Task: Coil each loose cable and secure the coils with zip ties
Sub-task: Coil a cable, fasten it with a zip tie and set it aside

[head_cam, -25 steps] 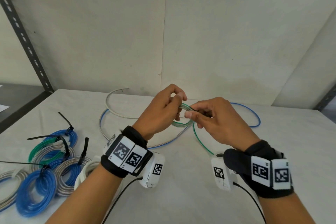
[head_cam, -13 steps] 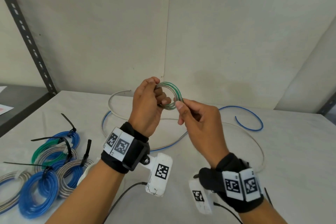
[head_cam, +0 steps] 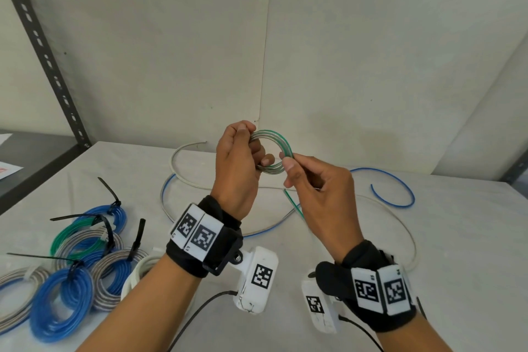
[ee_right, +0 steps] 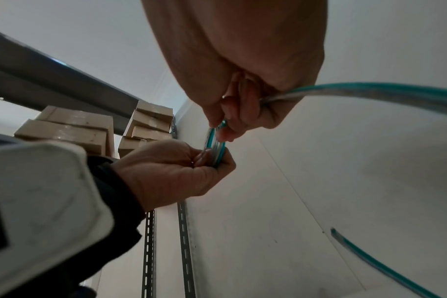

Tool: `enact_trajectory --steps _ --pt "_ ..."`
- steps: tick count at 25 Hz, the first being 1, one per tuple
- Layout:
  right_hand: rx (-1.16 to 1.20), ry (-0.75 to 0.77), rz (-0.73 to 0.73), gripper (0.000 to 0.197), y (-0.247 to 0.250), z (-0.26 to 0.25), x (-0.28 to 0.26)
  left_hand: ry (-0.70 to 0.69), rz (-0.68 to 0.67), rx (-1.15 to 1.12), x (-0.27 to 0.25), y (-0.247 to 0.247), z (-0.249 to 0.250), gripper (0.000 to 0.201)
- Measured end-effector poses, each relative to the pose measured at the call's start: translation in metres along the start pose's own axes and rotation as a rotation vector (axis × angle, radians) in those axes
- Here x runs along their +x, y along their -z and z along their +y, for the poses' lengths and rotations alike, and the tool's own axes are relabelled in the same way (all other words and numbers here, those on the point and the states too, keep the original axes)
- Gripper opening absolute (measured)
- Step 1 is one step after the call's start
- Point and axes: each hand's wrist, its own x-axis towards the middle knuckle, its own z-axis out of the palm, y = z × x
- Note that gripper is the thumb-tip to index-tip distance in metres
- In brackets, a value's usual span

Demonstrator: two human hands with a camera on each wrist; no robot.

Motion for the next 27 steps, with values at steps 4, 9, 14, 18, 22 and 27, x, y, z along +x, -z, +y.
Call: enact_trajectory --steps 4,9,14,18,22,27 --pt "0.03 0.003 -0.006 0.014 0.002 -0.003 -0.001 0.062 -0.001 -0.103 -0.006 -0.005 -0.005 0.025" --pt "-0.046 0.002 -0.046 0.018 0.026 -0.005 0.012 0.196 -0.192 -0.054 -0.007 -0.006 0.001 0.028" --pt "-0.291 0.003 -0.396 0.02 0.06 -0.006 0.021 0.266 -0.558 0.624 -0.008 0.002 0.014 0.049" --pt "-0.298 0.024 -0.385 0.02 0.055 -0.003 0.021 0.238 -0.653 0.714 -0.014 0.002 0.012 0.05" --pt "-0.033 -0.093 -0.196 0.018 0.04 -0.001 0.019 0.214 -0.558 0.484 -0.008 0.002 0.012 0.045" --pt "0.351 -0.271 -0.051 0.027 0.006 -0.005 0.005 0.183 -0.312 0.106 -0.002 -0.001 0.014 0.043"
